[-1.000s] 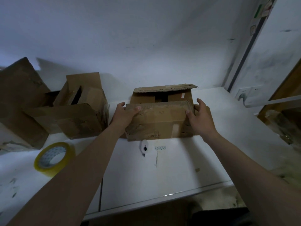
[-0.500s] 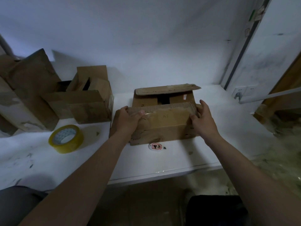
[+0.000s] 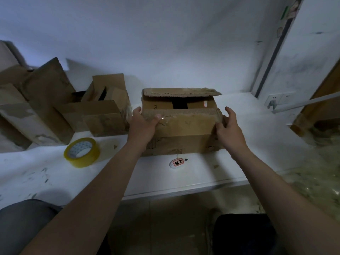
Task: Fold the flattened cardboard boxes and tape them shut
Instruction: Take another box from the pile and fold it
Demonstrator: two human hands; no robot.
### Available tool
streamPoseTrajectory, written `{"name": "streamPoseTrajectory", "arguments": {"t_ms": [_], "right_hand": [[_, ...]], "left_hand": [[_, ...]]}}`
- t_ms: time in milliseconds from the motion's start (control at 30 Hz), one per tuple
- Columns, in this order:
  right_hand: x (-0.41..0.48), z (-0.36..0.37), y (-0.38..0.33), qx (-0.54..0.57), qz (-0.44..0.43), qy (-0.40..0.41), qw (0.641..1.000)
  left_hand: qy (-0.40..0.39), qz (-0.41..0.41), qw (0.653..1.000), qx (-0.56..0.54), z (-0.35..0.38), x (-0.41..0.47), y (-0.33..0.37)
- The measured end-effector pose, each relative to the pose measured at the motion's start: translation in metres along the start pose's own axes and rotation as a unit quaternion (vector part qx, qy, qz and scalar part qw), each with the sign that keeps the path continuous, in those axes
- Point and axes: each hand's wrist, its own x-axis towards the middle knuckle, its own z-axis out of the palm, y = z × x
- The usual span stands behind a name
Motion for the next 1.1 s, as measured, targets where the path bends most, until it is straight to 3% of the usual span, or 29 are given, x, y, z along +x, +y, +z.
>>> {"name": "streamPoseTrajectory", "arguments": {"t_ms": [267,367,500,567,633,733,967,1100], "right_hand": [[0.010,0.002,0.007,-0.032,-0.011,-0.020,0.999],[0.004,-0.001,0.004,-0.109,-0.068,-0.015,0.992],[-0.006,0.001,0.002,-0.292,-0.224,0.024,0.929],[-0.013,0.010,0.000,-0.268,-0.301,-0.064,0.913],[-0.021,0.026,0.002,-0.261,-0.315,-0.193,0.892],[-0.029,0.050,0.010,-0.300,-0.318,-0.276,0.856],[-0.029,0.077,0.026,-0.357,-0.328,-0.254,0.837],[-0.030,0.077,0.031,-0.369,-0.331,-0.241,0.835]], "left_hand": [[-0.040,-0.050,0.997,0.044,0.029,0.004,-0.015],[-0.039,-0.034,0.997,0.057,0.030,0.014,-0.018],[-0.046,-0.033,0.995,0.077,0.031,0.021,-0.021],[-0.047,-0.039,0.995,0.084,0.031,0.024,-0.022],[-0.045,-0.044,0.995,0.083,0.031,0.026,-0.023],[-0.047,-0.045,0.995,0.069,0.030,0.028,-0.026],[-0.027,-0.021,0.994,0.104,0.030,0.028,-0.028],[0.036,0.107,0.973,0.200,0.034,0.021,-0.018]]}}
